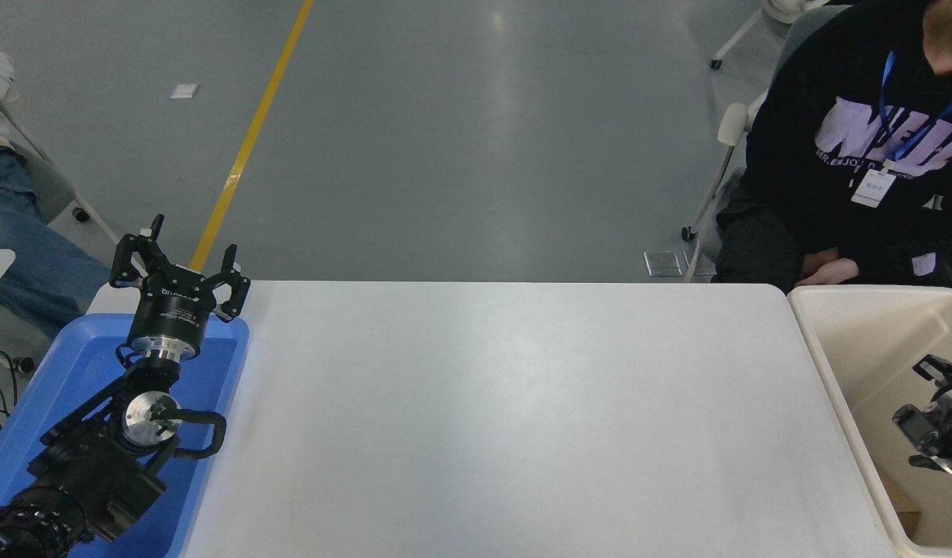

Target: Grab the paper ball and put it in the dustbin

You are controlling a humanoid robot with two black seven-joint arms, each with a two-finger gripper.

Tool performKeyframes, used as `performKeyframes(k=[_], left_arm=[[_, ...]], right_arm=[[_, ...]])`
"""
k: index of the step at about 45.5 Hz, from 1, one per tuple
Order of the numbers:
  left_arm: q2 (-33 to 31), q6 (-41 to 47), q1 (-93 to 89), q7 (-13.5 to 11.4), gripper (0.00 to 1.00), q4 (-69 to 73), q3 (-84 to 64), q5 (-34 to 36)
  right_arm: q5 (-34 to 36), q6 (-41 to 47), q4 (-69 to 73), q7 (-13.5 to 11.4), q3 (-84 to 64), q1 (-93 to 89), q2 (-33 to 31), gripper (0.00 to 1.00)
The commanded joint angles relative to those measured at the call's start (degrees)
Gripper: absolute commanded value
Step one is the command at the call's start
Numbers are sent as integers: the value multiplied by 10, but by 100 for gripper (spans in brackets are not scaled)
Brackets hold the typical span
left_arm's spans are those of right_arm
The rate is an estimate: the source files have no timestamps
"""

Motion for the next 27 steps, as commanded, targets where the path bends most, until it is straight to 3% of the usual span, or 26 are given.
performKeyframes(k=[1, 23, 27], left_arm=[[0, 0, 0, 0, 99, 0, 0, 0], [0, 0, 0, 0, 99, 0, 0, 0], [1, 0, 0, 0, 99, 0, 0, 0]], right_arm=[[0, -21, 1, 0, -1, -4, 1, 64], [2, -15, 7, -1, 2, 2, -6, 64], [2, -17, 20, -1, 8, 6, -7, 68]])
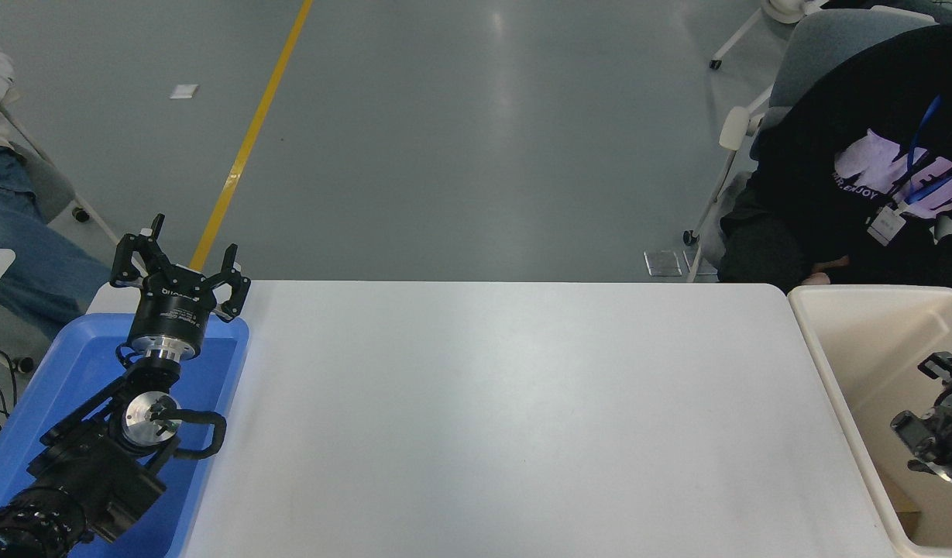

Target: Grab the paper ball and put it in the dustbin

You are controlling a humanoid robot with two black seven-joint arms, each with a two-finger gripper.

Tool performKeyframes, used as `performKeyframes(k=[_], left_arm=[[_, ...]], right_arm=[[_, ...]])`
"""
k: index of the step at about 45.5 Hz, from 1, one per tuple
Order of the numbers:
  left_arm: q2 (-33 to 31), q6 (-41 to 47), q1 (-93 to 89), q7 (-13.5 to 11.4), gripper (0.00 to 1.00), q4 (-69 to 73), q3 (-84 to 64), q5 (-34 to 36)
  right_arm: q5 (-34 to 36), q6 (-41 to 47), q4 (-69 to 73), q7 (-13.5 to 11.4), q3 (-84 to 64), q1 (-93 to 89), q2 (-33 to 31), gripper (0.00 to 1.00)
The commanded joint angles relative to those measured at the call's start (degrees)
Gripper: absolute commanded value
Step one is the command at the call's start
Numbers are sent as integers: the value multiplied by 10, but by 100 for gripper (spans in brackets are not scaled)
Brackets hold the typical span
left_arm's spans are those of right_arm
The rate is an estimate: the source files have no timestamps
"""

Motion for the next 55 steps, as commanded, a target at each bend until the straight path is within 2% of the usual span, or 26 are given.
performKeyframes(k=[1, 3, 6, 8, 10, 27, 33, 44, 55], left_arm=[[0, 0, 0, 0, 99, 0, 0, 0], [0, 0, 0, 0, 99, 0, 0, 0], [0, 0, 0, 0, 99, 0, 0, 0], [0, 0, 0, 0, 99, 0, 0, 0], [0, 0, 0, 0, 99, 0, 0, 0], [0, 0, 0, 0, 99, 0, 0, 0], [0, 0, 0, 0, 99, 0, 0, 0], [0, 0, 0, 0, 99, 0, 0, 0], [1, -1, 0, 0, 99, 0, 0, 0]], right_arm=[[1, 0, 19, -1, 8, 8, -5, 68], [2, 3, 28, -1, 8, 12, -9, 68], [1, 3, 41, -1, 10, 15, -14, 74], [2, 5, 49, -1, 12, 15, -16, 80], [1, 6, 69, -1, 10, 14, -15, 90], [11, -1, 71, -1, 12, 28, -36, 92], [15, 6, 95, -1, 15, 44, -47, 97], [26, 11, 359, -1, -95, 215, -180, 100], [36, 79, 535, 0, -327, 423, -194, 100]])
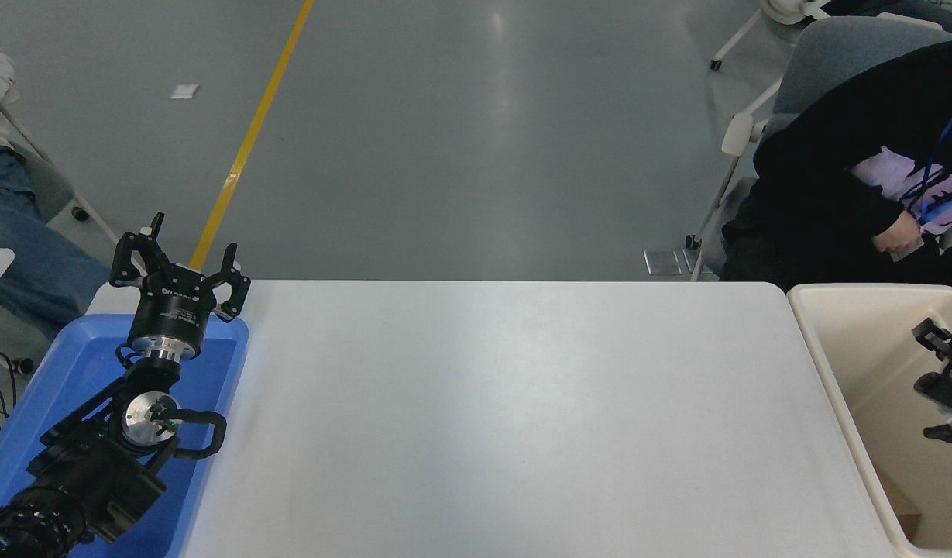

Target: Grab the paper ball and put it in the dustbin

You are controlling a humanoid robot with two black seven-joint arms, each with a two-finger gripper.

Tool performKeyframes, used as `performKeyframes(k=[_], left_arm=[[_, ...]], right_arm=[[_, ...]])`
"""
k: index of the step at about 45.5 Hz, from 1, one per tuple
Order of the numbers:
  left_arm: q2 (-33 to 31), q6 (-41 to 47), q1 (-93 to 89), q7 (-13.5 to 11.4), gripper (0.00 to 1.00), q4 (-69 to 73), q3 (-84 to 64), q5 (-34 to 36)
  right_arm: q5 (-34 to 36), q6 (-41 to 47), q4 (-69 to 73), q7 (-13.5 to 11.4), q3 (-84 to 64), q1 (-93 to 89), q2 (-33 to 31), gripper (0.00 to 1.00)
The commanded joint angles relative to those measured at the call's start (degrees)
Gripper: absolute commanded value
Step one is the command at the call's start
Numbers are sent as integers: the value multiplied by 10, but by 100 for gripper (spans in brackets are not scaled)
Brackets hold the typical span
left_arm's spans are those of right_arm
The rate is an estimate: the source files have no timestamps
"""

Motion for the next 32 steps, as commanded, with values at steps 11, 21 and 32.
performKeyframes(k=[11, 21, 32], left_arm=[[1, -1, 0, 0, 99, 0, 0, 0], [0, 0, 0, 0, 99, 0, 0, 0], [1, 0, 0, 0, 99, 0, 0, 0]], right_arm=[[27, 245, 311, 1, -276, 419, -17, 100], [119, 522, 320, 0, -279, 546, 42, 100], [144, 594, 321, 0, -282, 637, 103, 100]])
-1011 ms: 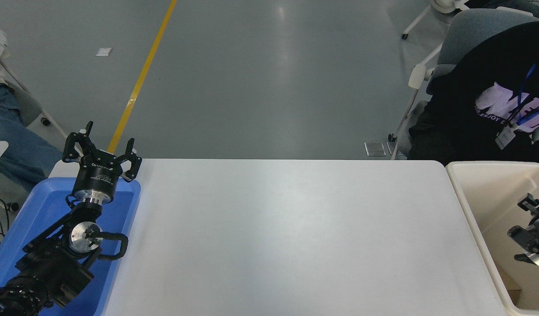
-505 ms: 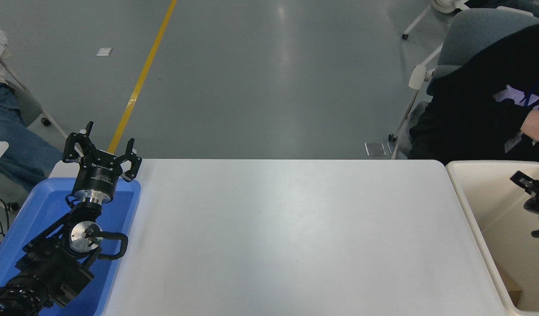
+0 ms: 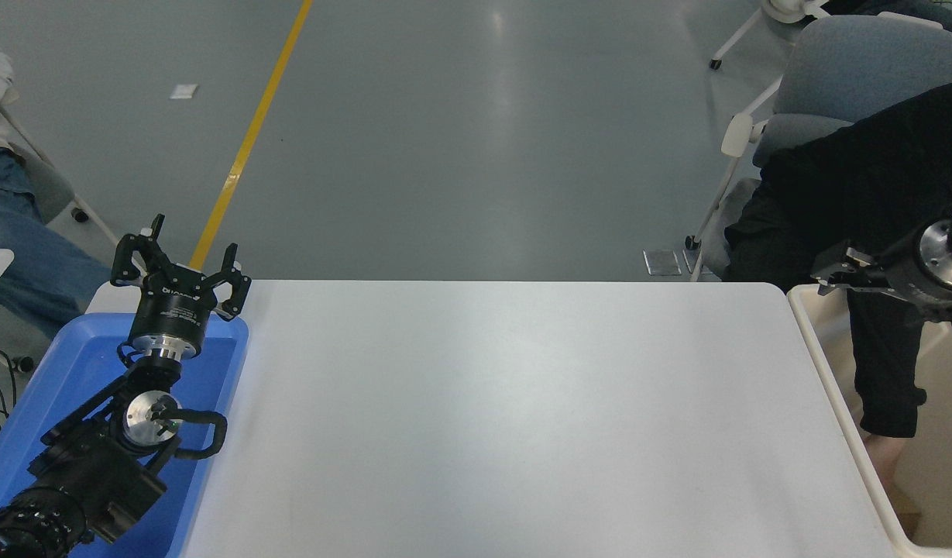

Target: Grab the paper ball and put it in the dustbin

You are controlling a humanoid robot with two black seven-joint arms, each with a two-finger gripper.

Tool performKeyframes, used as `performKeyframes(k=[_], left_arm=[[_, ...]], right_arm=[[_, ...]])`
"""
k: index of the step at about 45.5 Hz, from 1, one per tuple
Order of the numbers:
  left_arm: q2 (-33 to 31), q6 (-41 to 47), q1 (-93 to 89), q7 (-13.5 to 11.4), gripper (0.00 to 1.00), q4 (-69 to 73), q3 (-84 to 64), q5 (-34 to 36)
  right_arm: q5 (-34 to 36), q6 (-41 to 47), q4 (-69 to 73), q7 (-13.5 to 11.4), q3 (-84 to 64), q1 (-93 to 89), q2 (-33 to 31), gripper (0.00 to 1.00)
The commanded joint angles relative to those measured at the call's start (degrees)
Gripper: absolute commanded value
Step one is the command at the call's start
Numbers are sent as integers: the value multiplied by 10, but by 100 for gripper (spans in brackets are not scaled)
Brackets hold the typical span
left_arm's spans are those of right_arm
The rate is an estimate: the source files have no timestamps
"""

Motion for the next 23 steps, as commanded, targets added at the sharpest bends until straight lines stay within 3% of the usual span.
performKeyframes(k=[1, 11, 23], left_arm=[[0, 0, 0, 0, 99, 0, 0, 0], [0, 0, 0, 0, 99, 0, 0, 0], [1, 0, 0, 0, 99, 0, 0, 0]], right_arm=[[37, 114, 18, 0, -14, 122, 57, 100], [38, 114, 46, 0, -4, 194, 104, 100], [38, 114, 50, 0, 3, 212, 112, 100]])
